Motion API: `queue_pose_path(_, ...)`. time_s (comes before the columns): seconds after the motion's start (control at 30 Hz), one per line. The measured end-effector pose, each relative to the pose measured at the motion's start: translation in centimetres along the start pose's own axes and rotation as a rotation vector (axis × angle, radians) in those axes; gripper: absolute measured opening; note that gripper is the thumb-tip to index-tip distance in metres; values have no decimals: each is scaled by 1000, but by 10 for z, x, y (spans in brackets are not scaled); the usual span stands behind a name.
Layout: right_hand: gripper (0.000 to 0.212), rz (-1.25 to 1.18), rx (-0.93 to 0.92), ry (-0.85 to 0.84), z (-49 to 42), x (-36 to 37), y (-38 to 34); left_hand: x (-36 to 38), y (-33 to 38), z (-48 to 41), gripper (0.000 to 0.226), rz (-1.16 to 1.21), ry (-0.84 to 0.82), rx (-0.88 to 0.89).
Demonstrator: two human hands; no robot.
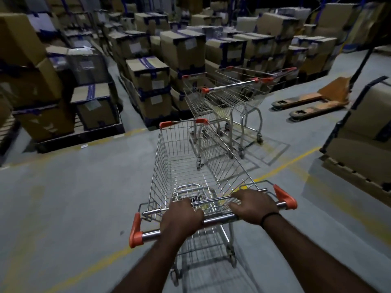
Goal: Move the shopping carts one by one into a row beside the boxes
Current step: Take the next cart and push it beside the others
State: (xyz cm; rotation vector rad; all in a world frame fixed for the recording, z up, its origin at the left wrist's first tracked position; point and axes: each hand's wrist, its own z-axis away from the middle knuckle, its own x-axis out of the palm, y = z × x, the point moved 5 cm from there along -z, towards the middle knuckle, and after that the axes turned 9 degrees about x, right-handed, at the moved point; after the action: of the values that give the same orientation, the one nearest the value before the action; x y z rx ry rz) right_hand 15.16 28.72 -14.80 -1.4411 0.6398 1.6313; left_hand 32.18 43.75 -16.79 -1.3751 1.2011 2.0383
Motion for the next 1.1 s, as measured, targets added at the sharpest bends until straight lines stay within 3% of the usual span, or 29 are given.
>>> queue_pose_path(0.3, 72, 11, -56, 1, -133, -21, -38, -27, -22, -121, 53, 6, 14, -29)
queue_pose_path(0.63, 56, 30, -157, 8, -295, -42, -90, -69, -49, -266, 52, -11, 46, -135)
queue_pose_path(0.83, 60, 13, -209, -9, -386, -57, -121, -97, -60, -347, 50, -16, 63, -177)
queue_pose_path(1.0, 78, -39, -243, -14, -452, -65, -144, -118, -69, -404, 48, -55, 100, -213)
queue_pose_path(1.1, 71, 0, -261, -21, -485, -69, -158, -130, -77, -436, 51, -68, 116, -251)
